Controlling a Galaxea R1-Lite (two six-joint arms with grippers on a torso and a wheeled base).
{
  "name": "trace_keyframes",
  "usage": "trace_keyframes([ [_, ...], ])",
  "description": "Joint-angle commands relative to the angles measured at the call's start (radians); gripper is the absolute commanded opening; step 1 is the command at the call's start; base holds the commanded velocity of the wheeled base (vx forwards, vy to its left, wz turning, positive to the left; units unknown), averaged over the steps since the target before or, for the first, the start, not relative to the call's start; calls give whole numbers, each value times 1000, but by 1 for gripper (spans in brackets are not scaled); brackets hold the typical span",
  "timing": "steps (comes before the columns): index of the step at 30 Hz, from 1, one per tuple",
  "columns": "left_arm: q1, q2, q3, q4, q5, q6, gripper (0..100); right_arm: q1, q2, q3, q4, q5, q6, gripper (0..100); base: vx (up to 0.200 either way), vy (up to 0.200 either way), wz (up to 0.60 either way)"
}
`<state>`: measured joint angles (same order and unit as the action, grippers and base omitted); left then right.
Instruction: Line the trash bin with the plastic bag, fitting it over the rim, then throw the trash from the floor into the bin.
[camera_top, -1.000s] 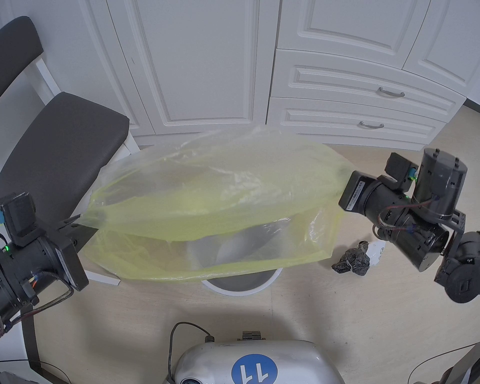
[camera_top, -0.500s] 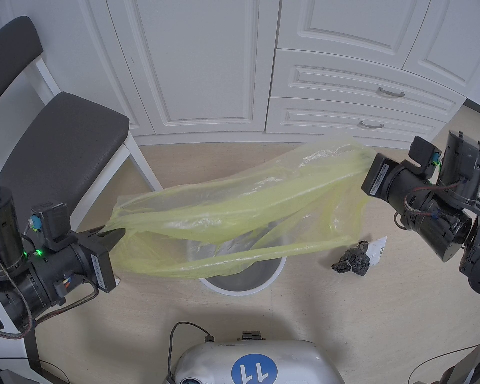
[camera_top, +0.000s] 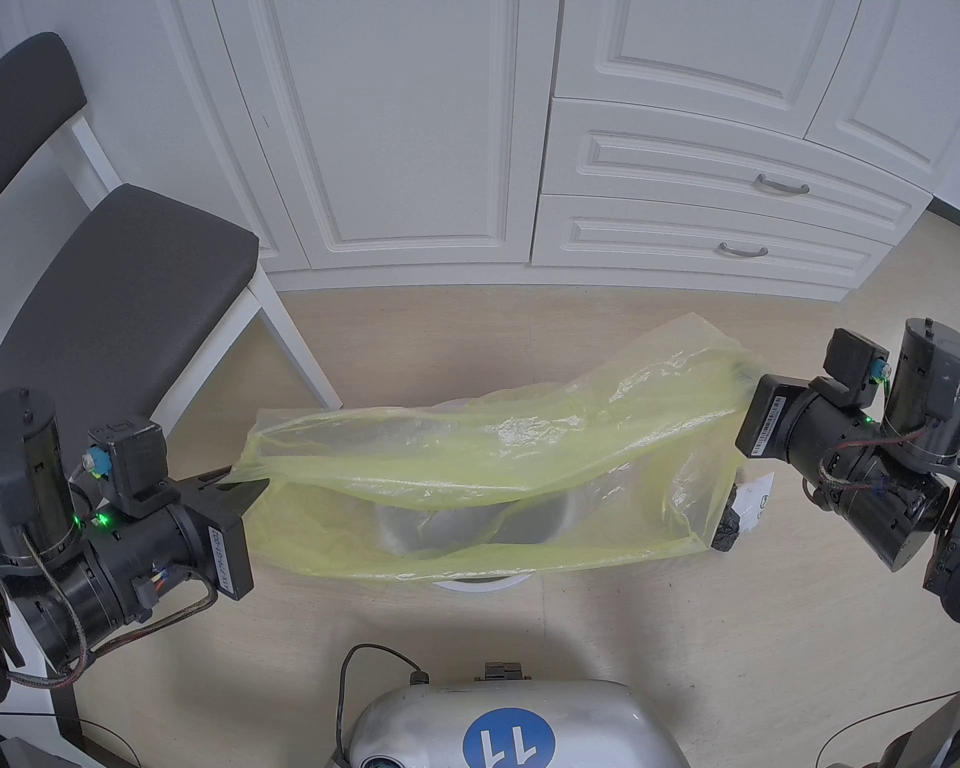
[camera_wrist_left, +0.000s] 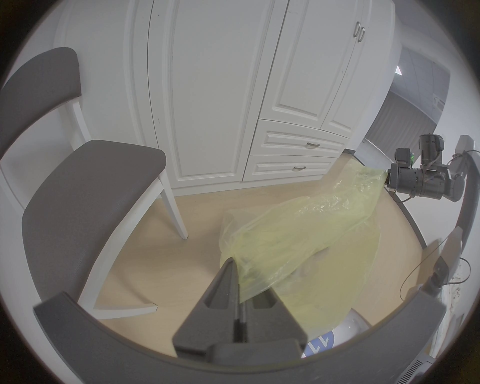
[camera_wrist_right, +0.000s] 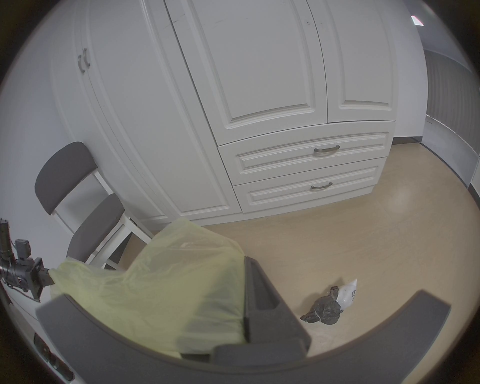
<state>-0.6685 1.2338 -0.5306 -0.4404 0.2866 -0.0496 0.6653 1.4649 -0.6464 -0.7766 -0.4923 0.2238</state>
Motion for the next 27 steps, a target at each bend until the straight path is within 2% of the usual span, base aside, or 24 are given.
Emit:
trace_keyframes([
  [1, 0, 6, 6, -3, 2, 2, 0, -1, 15, -12, -4, 0, 0, 0, 0, 0, 0],
  [10, 1, 6, 11, -3, 2, 2, 0, -3, 5, 8, 7, 0, -17, 0, 0, 0, 0],
  [15, 9, -11, 14, -3, 2, 2, 0, -10, -6, 45, 7, -2, -69, 0, 0, 0, 0],
  [21, 66, -33, -9, -12, -1, 5, 0, -13, -8, 60, -6, -5, -100, 0, 0, 0, 0],
  [27, 66, -42, -9, -24, -4, 7, 0, -29, -11, 62, -6, -28, -120, 0, 0, 0, 0],
])
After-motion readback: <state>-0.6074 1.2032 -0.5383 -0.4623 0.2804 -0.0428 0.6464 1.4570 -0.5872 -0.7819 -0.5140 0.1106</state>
